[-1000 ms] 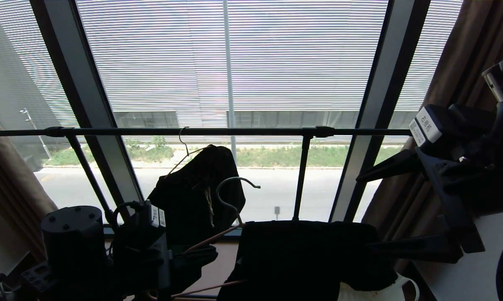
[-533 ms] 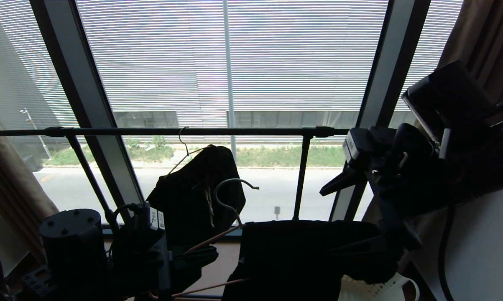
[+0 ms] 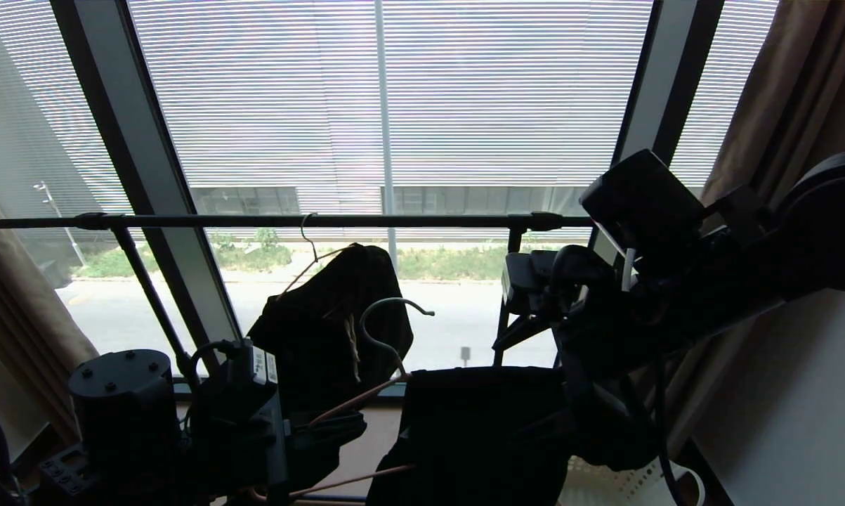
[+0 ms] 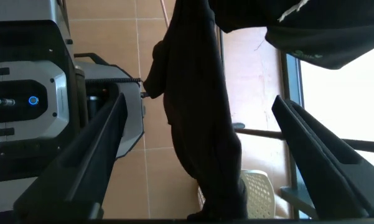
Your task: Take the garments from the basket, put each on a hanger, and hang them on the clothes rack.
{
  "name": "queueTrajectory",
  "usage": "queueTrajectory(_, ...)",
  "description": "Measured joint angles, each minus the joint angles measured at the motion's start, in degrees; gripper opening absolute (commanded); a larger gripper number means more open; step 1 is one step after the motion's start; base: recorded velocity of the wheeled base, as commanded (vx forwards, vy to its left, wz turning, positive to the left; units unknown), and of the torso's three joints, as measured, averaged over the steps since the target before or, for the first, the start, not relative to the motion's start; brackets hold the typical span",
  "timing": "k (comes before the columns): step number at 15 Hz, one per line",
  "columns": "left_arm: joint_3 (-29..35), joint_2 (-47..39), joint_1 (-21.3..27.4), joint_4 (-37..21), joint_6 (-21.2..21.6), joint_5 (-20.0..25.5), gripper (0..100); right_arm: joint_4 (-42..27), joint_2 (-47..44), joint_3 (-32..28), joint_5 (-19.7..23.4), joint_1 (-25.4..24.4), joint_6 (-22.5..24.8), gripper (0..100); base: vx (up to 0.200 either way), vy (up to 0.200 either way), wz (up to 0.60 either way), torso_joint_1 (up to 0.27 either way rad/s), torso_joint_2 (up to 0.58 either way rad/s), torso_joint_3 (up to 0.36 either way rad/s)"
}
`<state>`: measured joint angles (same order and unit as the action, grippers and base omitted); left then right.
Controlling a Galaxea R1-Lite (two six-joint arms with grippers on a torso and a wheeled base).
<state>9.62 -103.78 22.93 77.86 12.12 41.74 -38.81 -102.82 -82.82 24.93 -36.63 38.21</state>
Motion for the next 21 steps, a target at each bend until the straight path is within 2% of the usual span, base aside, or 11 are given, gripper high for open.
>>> queueTrajectory(9, -0.06, -0.79, 0.00, 1.05, 0.00, 0.02, 0, 1.57, -5.36, -0.85, -0.16, -0.07, 0.05, 100, 0.000, 0.000, 0.00, 0.000, 0.00, 0.000)
queueTrajectory(10, -0.17, -1.01, 0.00, 1.78, -0.02, -0.04, 0, 1.57, -5.47, -0.85, -0.16, -0.07, 0.09, 0, 0.000, 0.000, 0.00, 0.000, 0.00, 0.000)
queueTrajectory(13, -0.44, -1.88, 0.00, 3.89, -1.17, -0.06, 0, 1.60, -5.79, -0.78, -0.17, -0.10, 0.05, 0, 0.000, 0.000, 0.00, 0.000, 0.00, 0.000)
queueTrajectory(21, -0.67, -2.36, -0.09, 4.72, -1.65, -0.02, 0, 1.56, -5.84, -0.72, -0.24, -0.07, 0.02, 0, 0.000, 0.000, 0.00, 0.000, 0.00, 0.000)
